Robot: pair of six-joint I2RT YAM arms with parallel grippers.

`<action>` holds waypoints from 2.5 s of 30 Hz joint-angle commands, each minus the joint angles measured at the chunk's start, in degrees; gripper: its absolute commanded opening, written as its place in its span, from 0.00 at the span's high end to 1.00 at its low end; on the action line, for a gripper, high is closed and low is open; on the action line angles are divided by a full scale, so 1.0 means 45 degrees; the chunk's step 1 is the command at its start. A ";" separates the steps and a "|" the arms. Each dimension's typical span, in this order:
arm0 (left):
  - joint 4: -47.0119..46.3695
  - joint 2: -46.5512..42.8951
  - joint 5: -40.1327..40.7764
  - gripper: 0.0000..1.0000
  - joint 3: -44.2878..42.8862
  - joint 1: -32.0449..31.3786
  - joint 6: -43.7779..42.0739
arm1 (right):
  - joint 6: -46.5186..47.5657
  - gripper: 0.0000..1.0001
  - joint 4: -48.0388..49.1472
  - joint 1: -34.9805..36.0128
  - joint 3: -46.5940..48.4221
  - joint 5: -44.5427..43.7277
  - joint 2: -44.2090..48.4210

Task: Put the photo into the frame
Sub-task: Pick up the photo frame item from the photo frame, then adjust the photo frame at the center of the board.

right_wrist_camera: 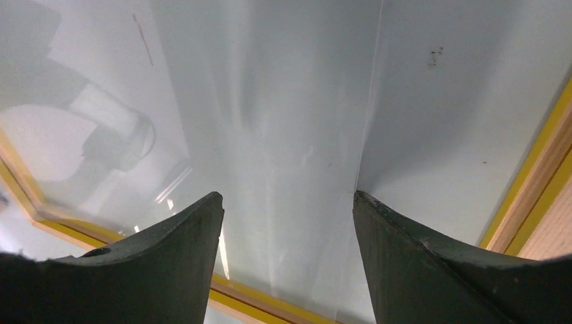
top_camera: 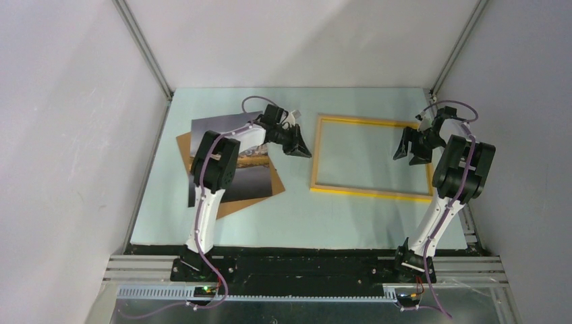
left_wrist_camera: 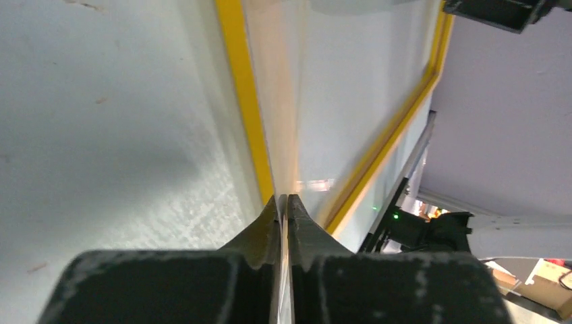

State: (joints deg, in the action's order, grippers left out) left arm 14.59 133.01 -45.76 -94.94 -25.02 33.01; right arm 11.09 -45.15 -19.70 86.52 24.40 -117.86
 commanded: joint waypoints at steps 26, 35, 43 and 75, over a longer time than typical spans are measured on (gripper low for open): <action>0.1436 -0.7229 -0.2606 1.00 0.1965 0.2194 -0.1956 | 0.3916 0.21 0.1831 0.0178 0.4829 -0.3438 -0.0468; 0.3864 -0.7846 -0.3080 1.00 0.0885 0.2274 -0.3901 | 0.7348 0.22 0.0033 0.0651 0.8714 -0.1973 -0.3480; 0.5607 -0.8430 -0.3248 1.00 -0.0212 0.2622 -0.5096 | 0.9506 0.22 -0.0288 0.1126 0.9235 -0.1166 -0.4354; 0.5769 -0.9797 -0.3560 1.00 -0.2995 0.3445 -0.3481 | 0.9086 0.71 -0.2346 0.1732 1.0059 -0.1287 -0.5622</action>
State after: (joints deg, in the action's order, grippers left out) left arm 41.76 92.42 -60.27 -104.47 -10.26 15.27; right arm 57.71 -52.42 -11.51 131.92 18.98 -144.90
